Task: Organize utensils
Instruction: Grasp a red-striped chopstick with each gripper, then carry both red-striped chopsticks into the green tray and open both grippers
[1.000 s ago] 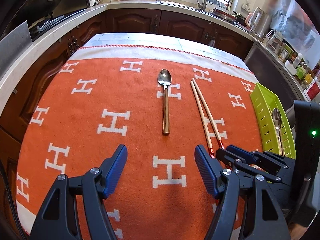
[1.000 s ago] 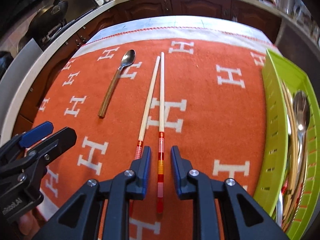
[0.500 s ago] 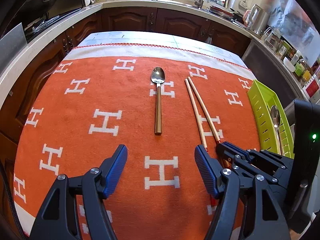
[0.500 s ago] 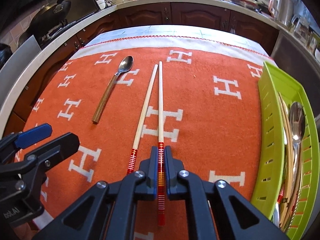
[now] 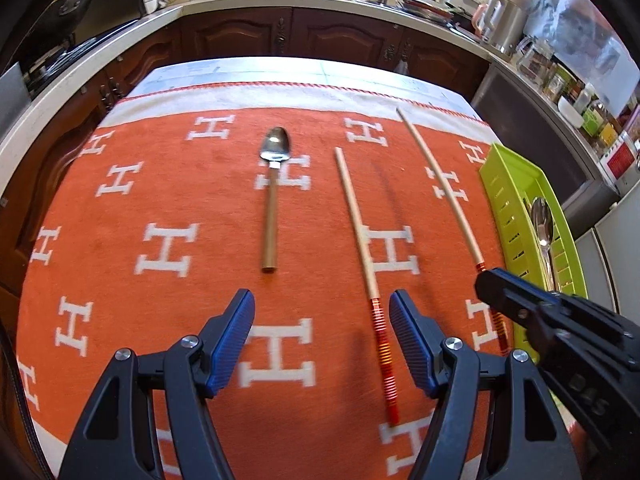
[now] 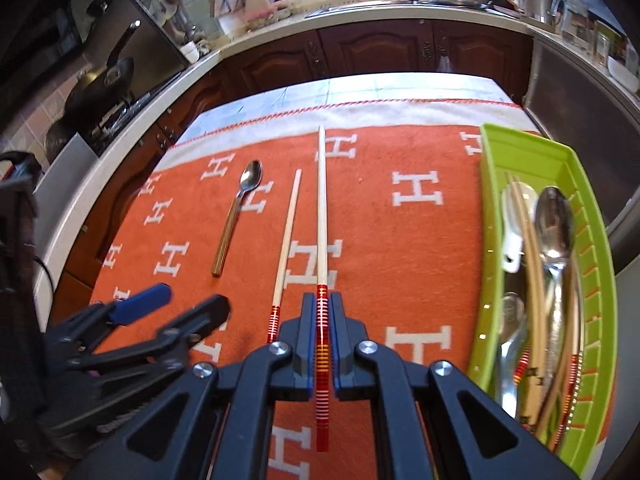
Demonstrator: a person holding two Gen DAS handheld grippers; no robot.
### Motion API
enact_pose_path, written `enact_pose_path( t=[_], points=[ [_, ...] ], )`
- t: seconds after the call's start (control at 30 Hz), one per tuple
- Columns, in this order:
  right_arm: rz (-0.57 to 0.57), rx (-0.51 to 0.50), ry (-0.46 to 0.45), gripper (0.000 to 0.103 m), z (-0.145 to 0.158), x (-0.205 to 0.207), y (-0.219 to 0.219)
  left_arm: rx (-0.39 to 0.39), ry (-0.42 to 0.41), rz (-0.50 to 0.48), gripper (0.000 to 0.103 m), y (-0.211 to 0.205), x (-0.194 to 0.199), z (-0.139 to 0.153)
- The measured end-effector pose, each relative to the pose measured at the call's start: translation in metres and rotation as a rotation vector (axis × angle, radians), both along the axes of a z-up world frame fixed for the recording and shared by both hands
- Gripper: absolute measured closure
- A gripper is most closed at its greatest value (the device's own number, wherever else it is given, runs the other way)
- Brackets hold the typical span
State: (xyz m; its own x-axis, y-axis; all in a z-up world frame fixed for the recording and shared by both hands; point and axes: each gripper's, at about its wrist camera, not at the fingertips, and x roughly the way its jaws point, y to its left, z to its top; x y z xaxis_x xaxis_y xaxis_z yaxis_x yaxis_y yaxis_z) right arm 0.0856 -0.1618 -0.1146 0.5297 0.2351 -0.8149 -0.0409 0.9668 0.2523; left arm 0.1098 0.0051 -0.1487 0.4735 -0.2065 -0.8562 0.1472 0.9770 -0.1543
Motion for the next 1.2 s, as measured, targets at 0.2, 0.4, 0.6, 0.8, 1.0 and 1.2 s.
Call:
enact_pose_path(
  t=[0.2,0.4,0.6,0.8,1.0,1.2],
  points=[
    [-0.047,0.005,-0.032,0.097,0.015,-0.008,-0.017,0.052,0.028,-0.048,0.041,-0.037,0.005,-0.021],
    [-0.083,0.012,-0.047,0.098,0.023,-0.013,-0.033,0.147,0.015,-0.056,0.058,-0.056,0.005,-0.030],
    [-0.103,0.028,-0.059,0.098,0.027,-0.021,-0.044,0.173,0.005,-0.041,0.099,-0.056,0.003,-0.029],
    [-0.116,0.034,-0.078,0.098,0.034,-0.031,-0.051,0.141,0.040,-0.031,0.100,-0.059,0.005,-0.022],
    [-0.158,0.032,-0.094,0.097,0.039,-0.042,-0.070,0.070,0.008,-0.063,0.100,-0.075,-0.002,0.015],
    [-0.234,0.010,-0.102,0.097,0.043,-0.049,-0.094,-0.014,-0.016,-0.139,0.100,-0.109,-0.007,0.052]
  ],
)
